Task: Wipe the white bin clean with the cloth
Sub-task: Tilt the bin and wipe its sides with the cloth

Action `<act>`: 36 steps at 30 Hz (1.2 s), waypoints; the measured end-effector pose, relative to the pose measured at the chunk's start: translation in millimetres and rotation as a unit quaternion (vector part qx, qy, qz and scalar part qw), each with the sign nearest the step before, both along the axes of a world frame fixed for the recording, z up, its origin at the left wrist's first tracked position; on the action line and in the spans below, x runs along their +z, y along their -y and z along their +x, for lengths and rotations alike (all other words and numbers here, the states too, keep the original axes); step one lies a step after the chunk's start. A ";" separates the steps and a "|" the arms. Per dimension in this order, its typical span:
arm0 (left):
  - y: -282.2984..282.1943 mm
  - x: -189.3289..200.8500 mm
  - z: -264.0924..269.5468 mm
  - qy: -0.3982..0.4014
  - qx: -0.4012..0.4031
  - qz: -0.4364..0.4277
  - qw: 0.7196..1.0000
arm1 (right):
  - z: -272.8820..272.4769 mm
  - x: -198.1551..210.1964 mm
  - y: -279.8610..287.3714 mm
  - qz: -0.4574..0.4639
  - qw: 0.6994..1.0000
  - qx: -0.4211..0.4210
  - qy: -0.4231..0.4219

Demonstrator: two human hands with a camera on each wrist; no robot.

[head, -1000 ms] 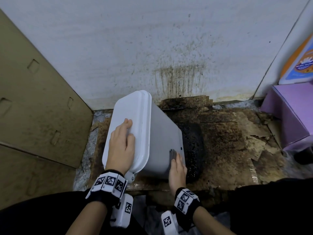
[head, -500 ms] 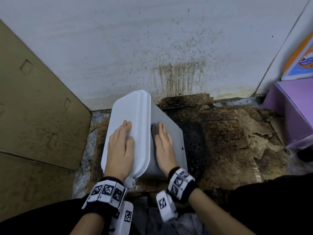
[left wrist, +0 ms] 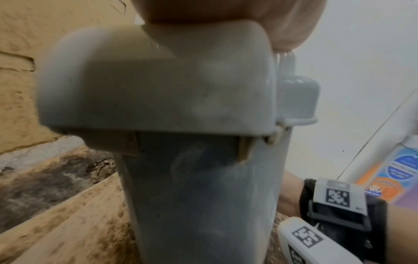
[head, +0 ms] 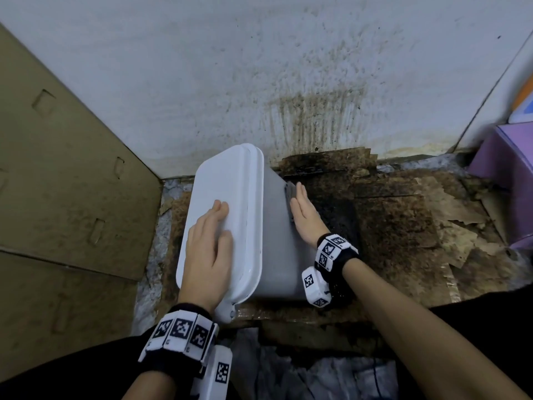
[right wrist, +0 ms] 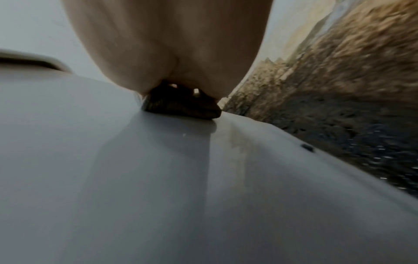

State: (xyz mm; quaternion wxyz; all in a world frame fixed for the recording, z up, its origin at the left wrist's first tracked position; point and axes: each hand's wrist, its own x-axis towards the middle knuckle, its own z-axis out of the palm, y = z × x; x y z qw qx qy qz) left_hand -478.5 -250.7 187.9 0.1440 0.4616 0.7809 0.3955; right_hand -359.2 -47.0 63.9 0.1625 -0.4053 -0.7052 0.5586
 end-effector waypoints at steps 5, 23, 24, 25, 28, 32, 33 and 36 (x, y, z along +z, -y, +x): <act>-0.2 -0.7 0.6 0.001 0.003 0.000 1.000 | 25.3 -37.1 -16.5 -0.102 0.989 -0.026 0.103; -2.4 -0.1 -0.2 -0.024 0.002 -0.008 1.000 | 4.2 64.2 87.5 0.017 0.996 -0.068 -0.047; -2.6 0.3 0.5 -0.026 0.002 -0.007 1.000 | 6.5 66.5 100.6 0.038 0.995 -0.073 -0.055; -3.0 0.8 1.3 -0.030 0.002 -0.005 1.000 | 9.2 65.9 113.5 0.058 0.993 -0.078 -0.063; -3.7 2.1 3.6 -0.041 0.005 -0.011 0.999 | 18.7 60.8 150.4 0.089 0.989 -0.093 -0.079; -3.8 3.0 4.9 -0.031 0.008 -0.012 0.999 | 28.4 52.7 179.1 0.106 0.985 -0.116 -0.075; -3.7 3.2 5.7 -0.032 0.007 -0.013 0.999 | 30.9 51.1 182.4 0.109 0.985 -0.118 -0.068; -3.9 4.7 8.8 -0.030 0.007 -0.014 0.999 | 36.1 49.5 186.1 0.103 0.985 -0.125 -0.067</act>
